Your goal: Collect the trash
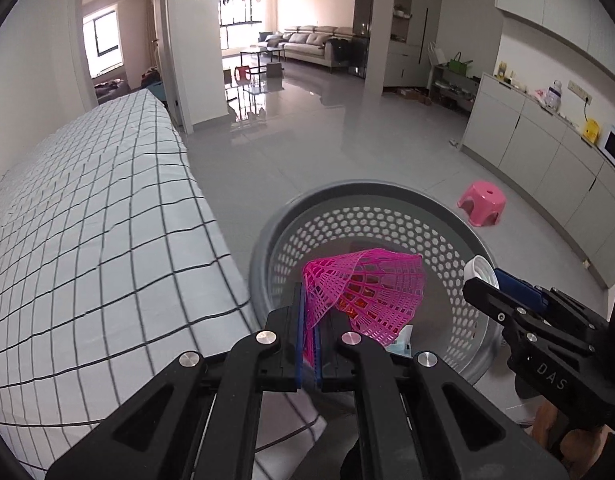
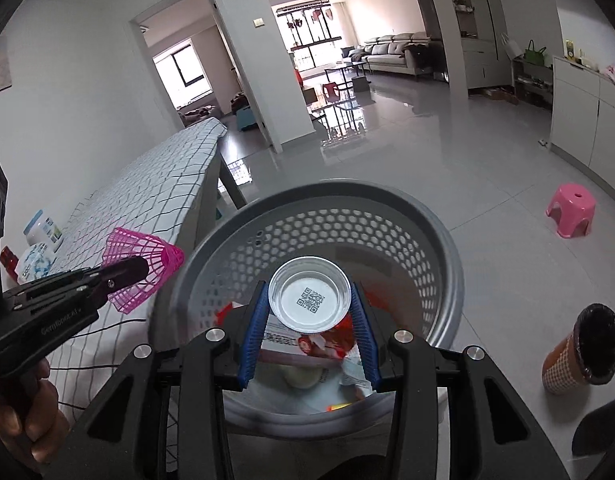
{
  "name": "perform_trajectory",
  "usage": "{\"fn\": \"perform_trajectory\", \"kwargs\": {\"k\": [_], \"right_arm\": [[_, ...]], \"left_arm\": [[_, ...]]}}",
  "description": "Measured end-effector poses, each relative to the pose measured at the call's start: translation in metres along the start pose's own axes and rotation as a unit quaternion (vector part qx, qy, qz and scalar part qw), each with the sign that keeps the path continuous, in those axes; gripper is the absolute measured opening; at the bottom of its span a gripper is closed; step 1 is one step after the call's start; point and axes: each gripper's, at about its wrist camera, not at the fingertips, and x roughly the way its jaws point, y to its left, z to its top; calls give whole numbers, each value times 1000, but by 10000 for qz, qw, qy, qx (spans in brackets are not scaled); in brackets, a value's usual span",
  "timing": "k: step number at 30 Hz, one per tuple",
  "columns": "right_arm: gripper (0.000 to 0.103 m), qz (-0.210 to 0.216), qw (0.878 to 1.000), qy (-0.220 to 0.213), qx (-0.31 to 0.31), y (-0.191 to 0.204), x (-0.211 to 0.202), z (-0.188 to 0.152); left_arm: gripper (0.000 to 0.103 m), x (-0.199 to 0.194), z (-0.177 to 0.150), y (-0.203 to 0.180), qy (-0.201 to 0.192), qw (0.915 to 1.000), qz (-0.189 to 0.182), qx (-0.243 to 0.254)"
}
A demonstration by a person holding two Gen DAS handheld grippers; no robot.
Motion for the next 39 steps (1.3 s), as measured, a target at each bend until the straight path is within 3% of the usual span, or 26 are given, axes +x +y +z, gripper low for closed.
{"fn": "perform_trajectory", "kwargs": {"k": [8,10,13,15,17,28,30,39], "right_arm": [[40,66,10000,-49,-28,-11,2,4],[44,49,9999,-90,-14,-11,0,4],[55,46,9999,-147,18,-11,-4,2],[55,35,9999,-148,4,-10,-5,2],[55,28,9999,-151,-8,-9,-6,1],[55,48,9998,-178,18,-1,-15,-4],[55,48,9998,-168,-4,1,-16,-5],[56,79,9999,-91,-31,5,-15,-4]], "left_arm": [[8,12,0,-5,106,9999,60,-61],[8,14,2,-6,141,9998,84,-62],[24,13,-1,-6,163,9997,144,-88],[51,10,-2,-4,115,9997,178,-133],[67,4,-2,-2,-25,9995,235,-203],[69,-10,2,2,-156,9989,267,-340],[75,-10,2,4,-156,9988,278,-382],[83,-17,-2,17,-199,9972,398,-608]]}}
